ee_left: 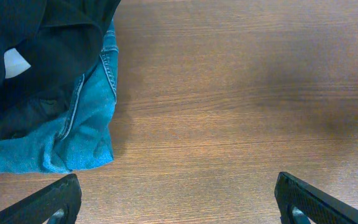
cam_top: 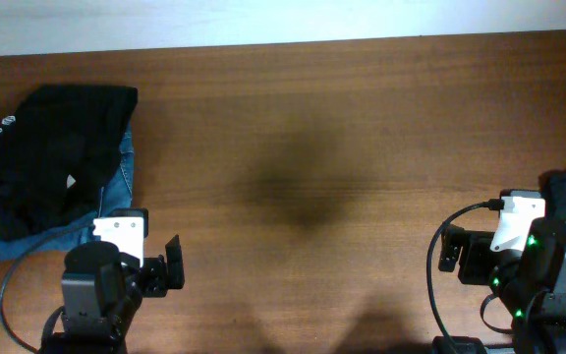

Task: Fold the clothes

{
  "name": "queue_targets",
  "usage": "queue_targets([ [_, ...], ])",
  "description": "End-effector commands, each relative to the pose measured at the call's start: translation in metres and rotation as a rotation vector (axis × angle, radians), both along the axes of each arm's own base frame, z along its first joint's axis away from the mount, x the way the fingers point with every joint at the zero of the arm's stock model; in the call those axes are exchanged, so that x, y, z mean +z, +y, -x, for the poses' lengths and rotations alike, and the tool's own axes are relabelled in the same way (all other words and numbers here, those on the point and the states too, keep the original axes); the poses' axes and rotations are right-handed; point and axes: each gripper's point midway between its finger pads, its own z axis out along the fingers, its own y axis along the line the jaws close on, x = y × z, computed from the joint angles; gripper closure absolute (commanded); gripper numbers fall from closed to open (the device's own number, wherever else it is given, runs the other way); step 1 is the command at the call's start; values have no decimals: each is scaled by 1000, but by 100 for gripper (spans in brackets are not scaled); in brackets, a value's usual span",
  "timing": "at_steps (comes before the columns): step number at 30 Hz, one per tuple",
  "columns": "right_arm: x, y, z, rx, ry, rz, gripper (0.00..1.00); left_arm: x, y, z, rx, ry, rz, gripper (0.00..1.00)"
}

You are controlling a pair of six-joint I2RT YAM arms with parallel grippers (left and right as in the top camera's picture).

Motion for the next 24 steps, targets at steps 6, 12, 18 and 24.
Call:
queue_targets([
  [6, -2, 2, 0, 3, 1, -9, 1, -3, 2, 1, 19, 3, 0, 1],
  [12, 3, 3, 7, 4, -32, -6, 1, -3, 2, 1, 19, 6, 1, 1],
  [18, 6, 10, 15, 54, -116, 36, 1, -3, 2, 1, 19, 6, 0, 1],
  [24, 0, 22, 9, 141, -355, 80, 1, -3, 2, 1, 19, 6, 0, 1],
])
